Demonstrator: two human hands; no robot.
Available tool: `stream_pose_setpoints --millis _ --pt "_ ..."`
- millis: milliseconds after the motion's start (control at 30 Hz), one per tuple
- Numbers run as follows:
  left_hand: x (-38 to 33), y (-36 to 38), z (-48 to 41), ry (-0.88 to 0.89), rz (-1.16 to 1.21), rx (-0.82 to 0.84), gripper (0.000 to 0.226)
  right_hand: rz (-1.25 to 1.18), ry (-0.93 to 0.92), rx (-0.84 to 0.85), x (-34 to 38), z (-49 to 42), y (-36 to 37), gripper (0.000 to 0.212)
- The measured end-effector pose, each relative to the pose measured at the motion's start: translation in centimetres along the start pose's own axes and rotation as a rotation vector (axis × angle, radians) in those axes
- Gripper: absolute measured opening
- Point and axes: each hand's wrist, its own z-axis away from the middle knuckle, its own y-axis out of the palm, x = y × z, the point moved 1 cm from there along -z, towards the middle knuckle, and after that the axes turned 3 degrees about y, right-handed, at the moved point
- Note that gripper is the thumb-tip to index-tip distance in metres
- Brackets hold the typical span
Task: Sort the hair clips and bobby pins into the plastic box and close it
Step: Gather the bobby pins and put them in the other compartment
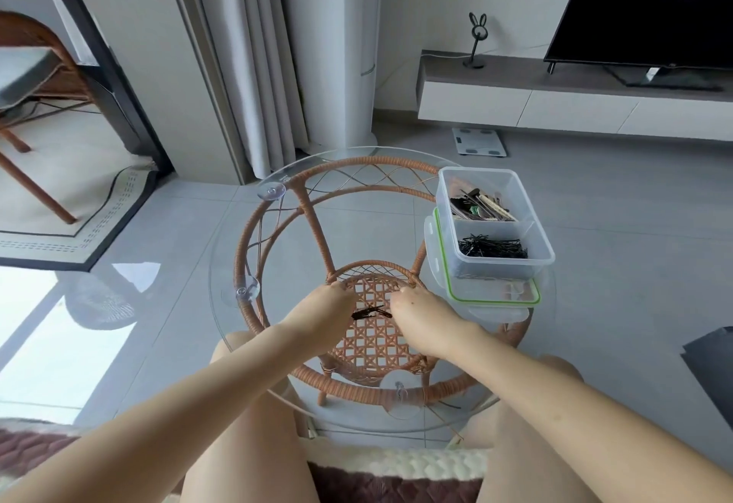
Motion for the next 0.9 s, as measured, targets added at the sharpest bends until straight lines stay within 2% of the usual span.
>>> stream_pose_setpoints --millis 100,233,300,433,533,633,700,767,900 --pt "-0.7 -0.3 -0.6 -0.014 -0.067 0.089 0.022 0.018 0.01 -0.023 -1.1 0.7 0.6 0.034" --pt "-1.8 -1.1 -1.4 -0.023 -0.168 0.194 0.027 -0.07 0.028 -0.047 -2.1 2.1 0.2 0.013" --pt "-2.0 -1.2 -1.6 0.005 -0.222 0.211 0.027 -0.121 0.043 -0.093 -2.6 2.7 -0.8 0.011" --pt "-1.7 -0.9 -1.6 0.017 -0.218 0.207 0.027 -0.199 0.141 -0.228 -5.5 3.5 -4.9 0.019" --pt "-1.3 -0.8 -1.7 0.003 -0.146 0.208 0.025 -0.079 0.225 -0.345 -9.4 2.8 -7.8 0.018" --pt "-1.0 -1.1 -2.0 0.011 -0.135 0.231 0.024 0.094 0.213 -0.278 -12.4 1.4 -8.4 0.017" --pt "-0.9 -1.9 -2.4 0.007 -0.094 0.221 0.025 0.109 0.196 -0.221 -13.6 0.5 -8.1 0.019" --pt "-1.0 -3.2 -3.0 0.012 -0.067 0.191 0.028 0.076 0.197 -0.208 -14.5 -0.1 -7.6 0.03" --pt "-2.6 -7.1 -5.2 0.062 -0.077 0.125 0.029 0.016 0.228 -0.363 -15.4 0.5 -7.0 0.036"
